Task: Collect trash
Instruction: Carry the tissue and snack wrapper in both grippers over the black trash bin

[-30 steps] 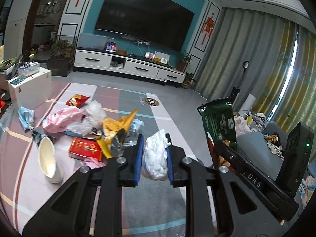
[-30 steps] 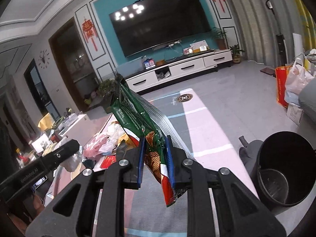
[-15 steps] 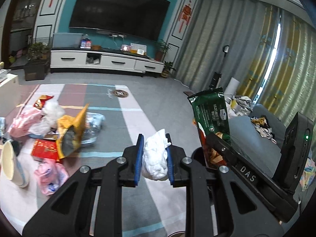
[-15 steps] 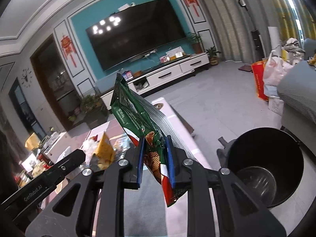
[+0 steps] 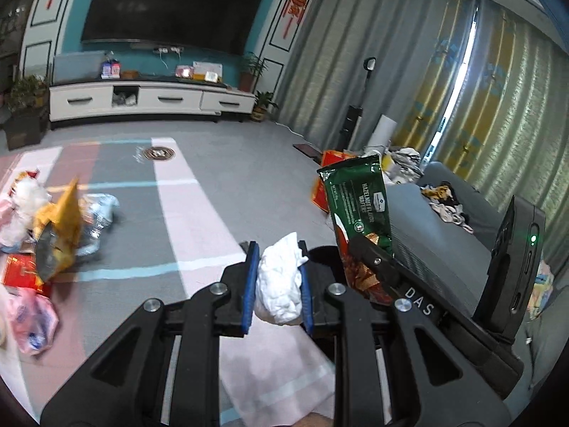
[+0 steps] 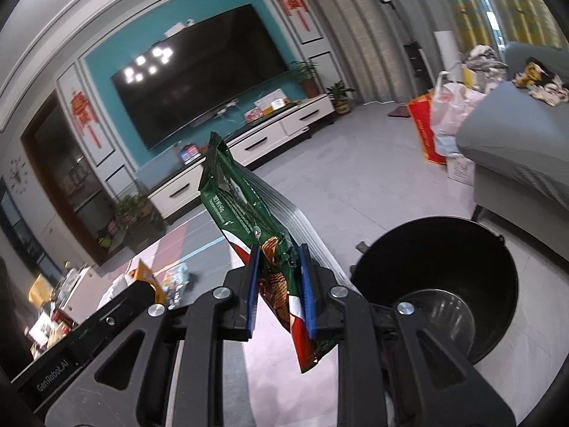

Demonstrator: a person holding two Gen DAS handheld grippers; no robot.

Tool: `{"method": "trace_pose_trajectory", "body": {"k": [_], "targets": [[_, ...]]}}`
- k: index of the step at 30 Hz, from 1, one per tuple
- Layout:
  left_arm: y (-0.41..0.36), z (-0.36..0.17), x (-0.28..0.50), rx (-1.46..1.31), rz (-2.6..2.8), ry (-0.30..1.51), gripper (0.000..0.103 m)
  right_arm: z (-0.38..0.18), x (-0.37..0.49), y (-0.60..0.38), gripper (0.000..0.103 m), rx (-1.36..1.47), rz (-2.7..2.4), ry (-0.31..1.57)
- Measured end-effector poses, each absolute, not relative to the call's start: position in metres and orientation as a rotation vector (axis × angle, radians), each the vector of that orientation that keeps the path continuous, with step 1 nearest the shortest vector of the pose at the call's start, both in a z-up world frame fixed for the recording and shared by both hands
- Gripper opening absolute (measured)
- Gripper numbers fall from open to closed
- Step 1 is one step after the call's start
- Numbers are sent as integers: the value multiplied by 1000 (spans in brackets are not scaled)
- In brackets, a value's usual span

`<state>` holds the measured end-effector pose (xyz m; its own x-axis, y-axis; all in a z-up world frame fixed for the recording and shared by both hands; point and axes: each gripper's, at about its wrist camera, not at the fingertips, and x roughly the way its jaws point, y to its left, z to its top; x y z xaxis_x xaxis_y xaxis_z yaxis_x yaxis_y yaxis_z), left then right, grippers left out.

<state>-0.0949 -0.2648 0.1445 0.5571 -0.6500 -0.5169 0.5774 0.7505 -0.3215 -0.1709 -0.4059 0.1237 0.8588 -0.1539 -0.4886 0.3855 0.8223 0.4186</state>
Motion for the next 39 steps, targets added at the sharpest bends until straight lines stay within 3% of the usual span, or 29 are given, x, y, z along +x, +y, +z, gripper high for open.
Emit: {"method": "trace_pose_trajectory", "body": {"k": [39], "targets": [[-368, 92, -80, -45, -908, 826, 22, 80, -188, -465, 22, 700, -580, 545]]}}
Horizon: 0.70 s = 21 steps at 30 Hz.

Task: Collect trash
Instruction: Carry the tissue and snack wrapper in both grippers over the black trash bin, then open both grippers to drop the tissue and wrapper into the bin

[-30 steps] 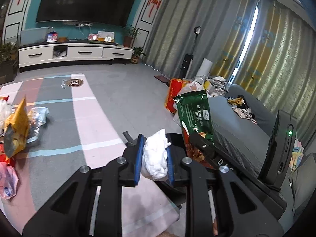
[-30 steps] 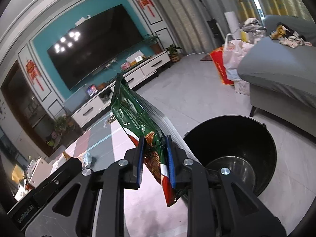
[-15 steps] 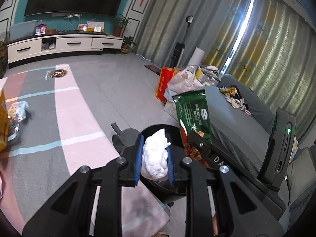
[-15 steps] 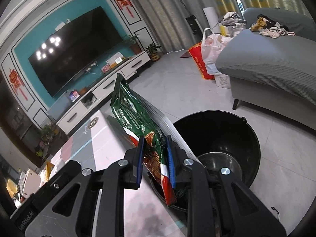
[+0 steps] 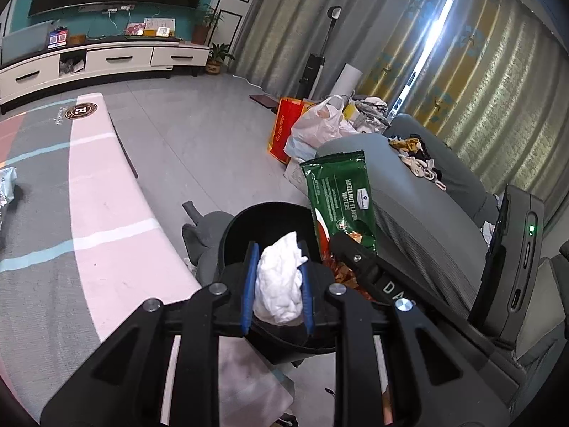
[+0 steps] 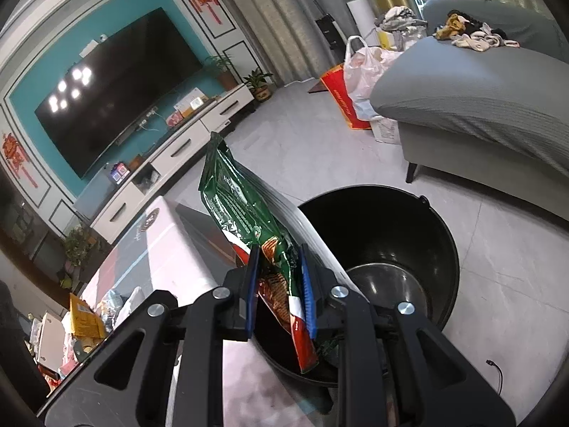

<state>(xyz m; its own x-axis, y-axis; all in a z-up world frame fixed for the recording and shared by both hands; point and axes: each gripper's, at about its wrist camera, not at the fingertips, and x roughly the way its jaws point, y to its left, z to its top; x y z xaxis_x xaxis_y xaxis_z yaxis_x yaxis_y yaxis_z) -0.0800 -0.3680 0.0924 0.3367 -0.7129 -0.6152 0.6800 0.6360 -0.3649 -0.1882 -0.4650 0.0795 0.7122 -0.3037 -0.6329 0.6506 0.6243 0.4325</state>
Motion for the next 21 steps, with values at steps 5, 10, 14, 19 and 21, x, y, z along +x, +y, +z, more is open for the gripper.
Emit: {"method": "trace_pose_trajectory", "body": {"k": [5, 10, 14, 19, 21], "targets": [[-378, 82, -79, -32, -930, 855, 22, 71, -191, -475, 22, 730, -614, 560], [-383, 71, -74, -55, -957, 907, 22, 65, -194, -479, 23, 749, -636, 571], [-389, 61, -72, -56, -964, 938, 23, 59, -199, -484, 23, 770, -667, 586], [-395, 52, -70, -66, -975, 973, 22, 55, -201, -489, 24, 794, -679, 588], [-398, 49, -70, -69, -985, 982, 23, 54, -202, -491, 24, 812, -672, 582]]}}
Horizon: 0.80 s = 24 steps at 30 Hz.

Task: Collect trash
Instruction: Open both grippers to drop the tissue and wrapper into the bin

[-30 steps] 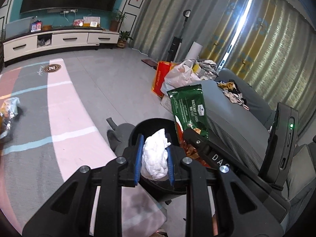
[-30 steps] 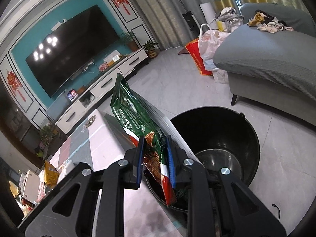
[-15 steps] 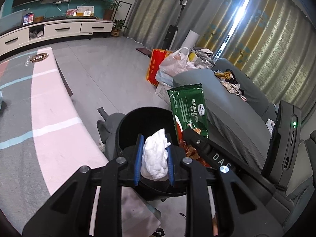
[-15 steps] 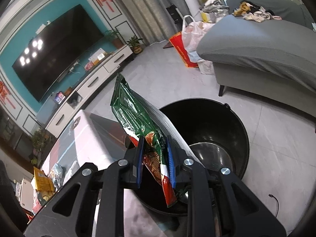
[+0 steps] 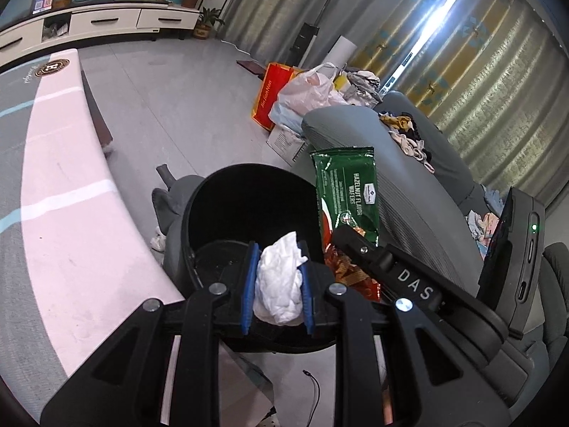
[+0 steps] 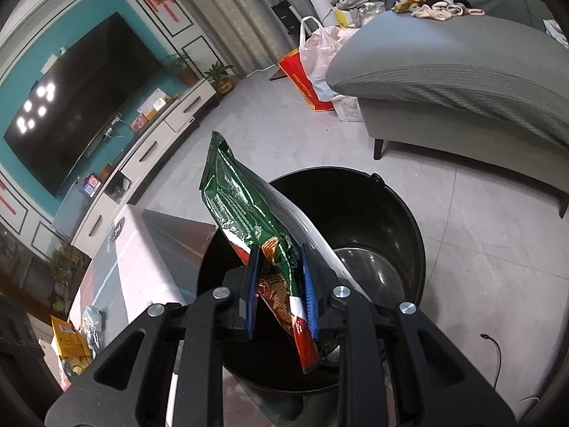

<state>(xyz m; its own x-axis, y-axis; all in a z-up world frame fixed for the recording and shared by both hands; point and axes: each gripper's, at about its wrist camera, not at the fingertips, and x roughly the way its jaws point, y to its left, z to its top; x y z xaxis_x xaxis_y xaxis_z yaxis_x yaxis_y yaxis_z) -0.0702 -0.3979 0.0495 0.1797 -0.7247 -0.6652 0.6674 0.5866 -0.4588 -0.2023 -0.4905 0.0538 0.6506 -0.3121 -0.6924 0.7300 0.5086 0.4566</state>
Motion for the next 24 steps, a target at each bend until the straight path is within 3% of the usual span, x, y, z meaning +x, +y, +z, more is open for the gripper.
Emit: {"method": "trace_pose_trajectory", "body": {"k": [24], "targets": [[-422, 16, -65, -99, -1020, 1105, 23, 49, -202, -498, 25, 841, -720, 613]]}}
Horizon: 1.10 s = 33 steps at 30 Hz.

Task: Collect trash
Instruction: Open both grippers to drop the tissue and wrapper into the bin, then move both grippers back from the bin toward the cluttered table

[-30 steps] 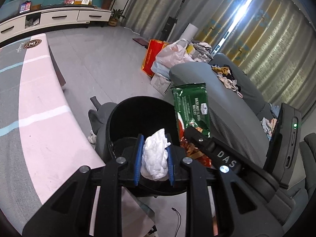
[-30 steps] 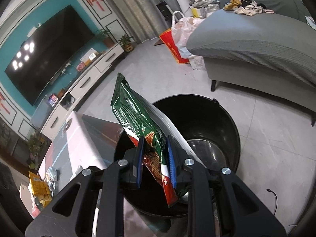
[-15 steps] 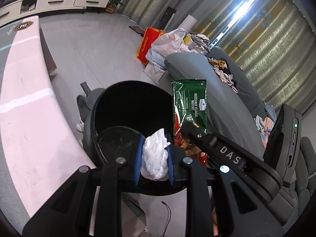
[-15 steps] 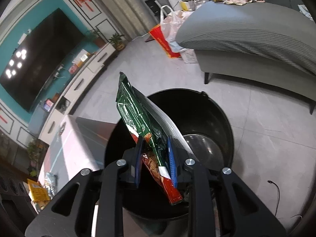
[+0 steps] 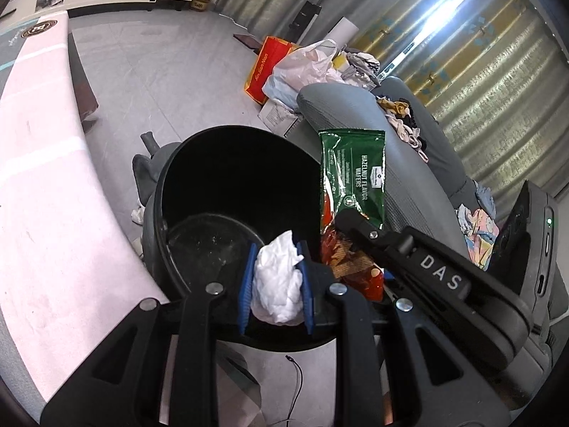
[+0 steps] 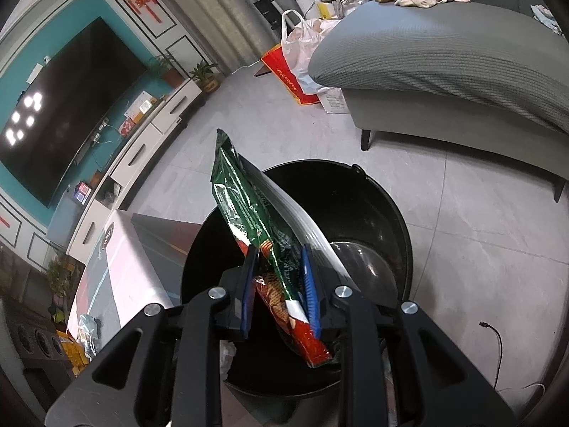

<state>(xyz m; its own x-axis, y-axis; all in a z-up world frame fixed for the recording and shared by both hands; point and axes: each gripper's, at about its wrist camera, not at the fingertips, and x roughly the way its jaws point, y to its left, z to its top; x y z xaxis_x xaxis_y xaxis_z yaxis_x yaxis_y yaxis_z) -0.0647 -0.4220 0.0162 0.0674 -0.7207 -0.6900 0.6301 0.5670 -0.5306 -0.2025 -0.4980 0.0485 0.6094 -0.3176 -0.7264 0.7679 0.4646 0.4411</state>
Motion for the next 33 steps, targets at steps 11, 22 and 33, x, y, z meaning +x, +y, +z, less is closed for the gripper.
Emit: {"method": "trace_pose_trajectory", "body": {"k": [11, 22, 33], "targets": [[-419, 24, -69, -81, -1006, 1056, 55, 51, -205, -498, 47, 847, -739, 609], [-370, 65, -71, -117, -942, 914, 93, 67, -213, -494, 81, 861, -719, 501], [-249, 127, -72, -208, -742, 738, 100, 106, -179, -441, 95, 692, -562, 428]]}}
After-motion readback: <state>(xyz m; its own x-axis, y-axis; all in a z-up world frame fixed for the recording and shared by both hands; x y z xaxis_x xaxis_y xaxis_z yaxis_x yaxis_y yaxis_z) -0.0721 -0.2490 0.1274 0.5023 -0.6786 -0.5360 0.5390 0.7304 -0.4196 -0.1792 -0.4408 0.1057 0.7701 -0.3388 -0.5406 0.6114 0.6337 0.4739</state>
